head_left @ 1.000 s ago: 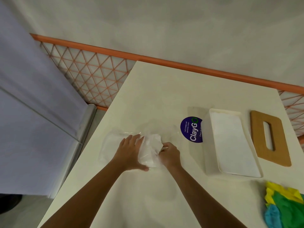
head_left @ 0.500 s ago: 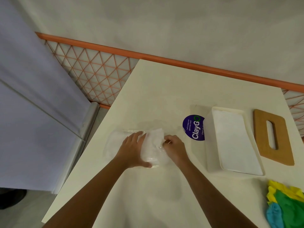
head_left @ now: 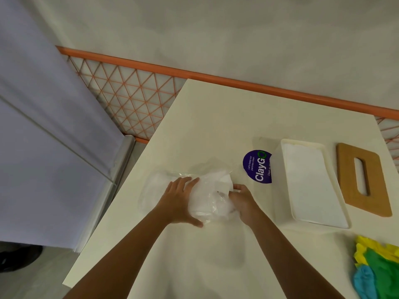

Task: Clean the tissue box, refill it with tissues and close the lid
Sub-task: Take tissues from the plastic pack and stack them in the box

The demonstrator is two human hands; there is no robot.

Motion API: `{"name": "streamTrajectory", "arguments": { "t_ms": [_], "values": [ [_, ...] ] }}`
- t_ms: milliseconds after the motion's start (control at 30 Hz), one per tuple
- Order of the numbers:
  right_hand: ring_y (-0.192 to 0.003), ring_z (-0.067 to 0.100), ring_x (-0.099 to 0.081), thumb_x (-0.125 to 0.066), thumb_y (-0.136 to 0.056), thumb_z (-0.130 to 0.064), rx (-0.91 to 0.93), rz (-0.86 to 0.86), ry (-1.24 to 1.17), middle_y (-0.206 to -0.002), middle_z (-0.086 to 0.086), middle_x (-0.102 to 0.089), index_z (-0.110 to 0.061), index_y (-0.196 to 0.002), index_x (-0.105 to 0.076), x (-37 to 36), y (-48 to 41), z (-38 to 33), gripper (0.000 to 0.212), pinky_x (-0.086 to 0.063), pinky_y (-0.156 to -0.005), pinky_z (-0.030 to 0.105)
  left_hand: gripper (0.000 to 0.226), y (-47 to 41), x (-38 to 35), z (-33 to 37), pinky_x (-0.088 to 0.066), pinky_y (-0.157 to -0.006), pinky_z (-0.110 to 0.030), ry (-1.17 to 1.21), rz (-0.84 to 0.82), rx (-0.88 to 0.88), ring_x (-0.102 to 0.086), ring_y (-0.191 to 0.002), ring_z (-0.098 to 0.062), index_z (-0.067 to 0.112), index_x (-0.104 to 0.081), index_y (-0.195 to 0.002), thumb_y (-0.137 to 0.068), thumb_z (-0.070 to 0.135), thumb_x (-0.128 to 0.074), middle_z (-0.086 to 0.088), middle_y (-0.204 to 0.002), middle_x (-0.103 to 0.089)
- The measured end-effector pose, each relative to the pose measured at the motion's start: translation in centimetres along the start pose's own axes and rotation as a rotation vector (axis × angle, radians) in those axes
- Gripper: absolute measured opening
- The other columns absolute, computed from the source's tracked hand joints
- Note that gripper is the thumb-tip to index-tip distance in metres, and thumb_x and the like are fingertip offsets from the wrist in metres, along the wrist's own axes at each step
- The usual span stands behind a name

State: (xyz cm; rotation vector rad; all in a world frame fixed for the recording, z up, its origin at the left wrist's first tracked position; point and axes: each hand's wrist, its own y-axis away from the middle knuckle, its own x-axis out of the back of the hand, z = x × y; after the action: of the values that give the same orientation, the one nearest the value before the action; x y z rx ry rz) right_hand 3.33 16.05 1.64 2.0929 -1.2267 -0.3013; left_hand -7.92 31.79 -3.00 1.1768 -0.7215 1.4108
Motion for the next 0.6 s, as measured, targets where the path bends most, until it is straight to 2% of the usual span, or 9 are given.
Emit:
{"name": "streamTrajectory", "arguments": {
  "t_ms": [33, 100, 167, 233, 333, 433, 533, 600],
  "values": [
    [-0.085, 0.025, -0.058, -0.067, -0.083, -0.013, 0.004, -0.034, 0.016, -0.083, 0.001, -0.059, -0.018, -0.079, -0.055, 0.0, 0.0, 0.0, 0.013, -0.052, -0.072, 0.038, 0.135, 0.0, 0.1, 0.0, -0.021, -0.115, -0.038, -0.001, -0.018, -0.001, -0.022, -0.139, -0.024, 0.019, -0.014, -0.147, -0.037, 0.086, -0.055, -0.002, -0.150, -0.024],
    [-0.091, 0.029, -0.061, -0.066, -0.083, -0.013, 0.005, -0.089, 0.075, -0.093, 0.007, -0.064, -0.012, -0.094, -0.063, 0.1, 0.2, -0.2, 0.011, -0.053, -0.074, 0.039, 0.136, 0.1, 0.3, 0.2, -0.020, -0.115, -0.036, 0.019, -0.028, 0.011, -0.020, -0.140, -0.022, 0.020, -0.012, -0.147, -0.034, 0.088, -0.046, -0.001, -0.151, -0.022],
    [-0.092, 0.031, -0.064, -0.063, -0.083, -0.009, 0.057, -0.087, 0.076, -0.100, 0.012, -0.067, -0.013, -0.095, -0.067, 0.3, 0.1, -0.2, 0.013, -0.054, -0.077, 0.039, 0.132, 0.1, 0.7, 0.4, -0.020, -0.115, -0.034, 0.070, -0.026, 0.030, -0.020, -0.140, -0.020, 0.020, -0.012, -0.147, -0.039, 0.083, -0.055, 0.000, -0.151, -0.021],
    [-0.090, 0.031, -0.064, -0.057, -0.084, -0.008, 0.093, -0.019, -0.018, -0.095, 0.011, -0.068, -0.020, -0.080, -0.066, 0.8, 0.0, -0.3, 0.015, -0.052, -0.086, 0.043, 0.126, 0.2, 0.9, 0.3, -0.021, -0.115, -0.033, 0.098, -0.036, 0.038, -0.020, -0.139, -0.019, 0.021, -0.011, -0.147, -0.048, 0.072, -0.071, 0.002, -0.151, -0.019],
    [-0.087, 0.028, -0.058, -0.055, -0.079, -0.007, 0.070, 0.052, -0.142, -0.086, 0.007, -0.062, -0.020, -0.070, -0.062, 1.7, -0.3, 0.1, 0.017, -0.049, -0.085, 0.045, 0.124, 0.5, 1.0, 0.1, -0.022, -0.114, -0.032, 0.115, -0.055, 0.040, -0.019, -0.139, -0.019, 0.023, -0.010, -0.147, -0.052, 0.062, -0.079, 0.004, -0.151, -0.018],
    [-0.089, 0.028, -0.059, -0.054, -0.080, -0.008, -0.001, -0.042, -0.129, -0.087, 0.005, -0.063, -0.020, -0.085, -0.062, 2.0, -0.3, 0.8, 0.016, -0.049, -0.076, 0.037, 0.125, 0.6, 1.1, 0.3, -0.022, -0.114, -0.032, 0.140, -0.080, 0.050, -0.017, -0.139, -0.018, 0.025, -0.009, -0.147, -0.050, 0.062, -0.079, 0.005, -0.151, -0.017],
    [-0.101, 0.030, -0.061, -0.056, -0.087, -0.013, -0.044, -0.113, -0.163, -0.106, 0.009, -0.065, -0.018, -0.109, -0.061, 2.1, -0.4, 1.2, 0.023, -0.051, -0.088, 0.041, 0.125, 0.6, 1.2, 0.4, -0.024, -0.115, -0.035, 0.174, -0.094, 0.069, -0.017, -0.139, -0.018, 0.027, -0.009, -0.147, -0.050, 0.062, -0.079, 0.005, -0.150, -0.017],
    [-0.107, 0.033, -0.060, -0.056, -0.088, -0.008, -0.033, -0.136, -0.156, -0.115, 0.012, -0.064, -0.015, -0.119, -0.059, 2.1, -0.2, 1.2, 0.033, -0.051, -0.090, 0.044, 0.122, 0.6, 1.2, 0.5, -0.024, -0.115, -0.037, 0.172, -0.098, 0.078, -0.017, -0.139, -0.019, 0.027, -0.009, -0.147, -0.052, 0.059, -0.080, 0.004, -0.150, -0.018]
  ]
}}
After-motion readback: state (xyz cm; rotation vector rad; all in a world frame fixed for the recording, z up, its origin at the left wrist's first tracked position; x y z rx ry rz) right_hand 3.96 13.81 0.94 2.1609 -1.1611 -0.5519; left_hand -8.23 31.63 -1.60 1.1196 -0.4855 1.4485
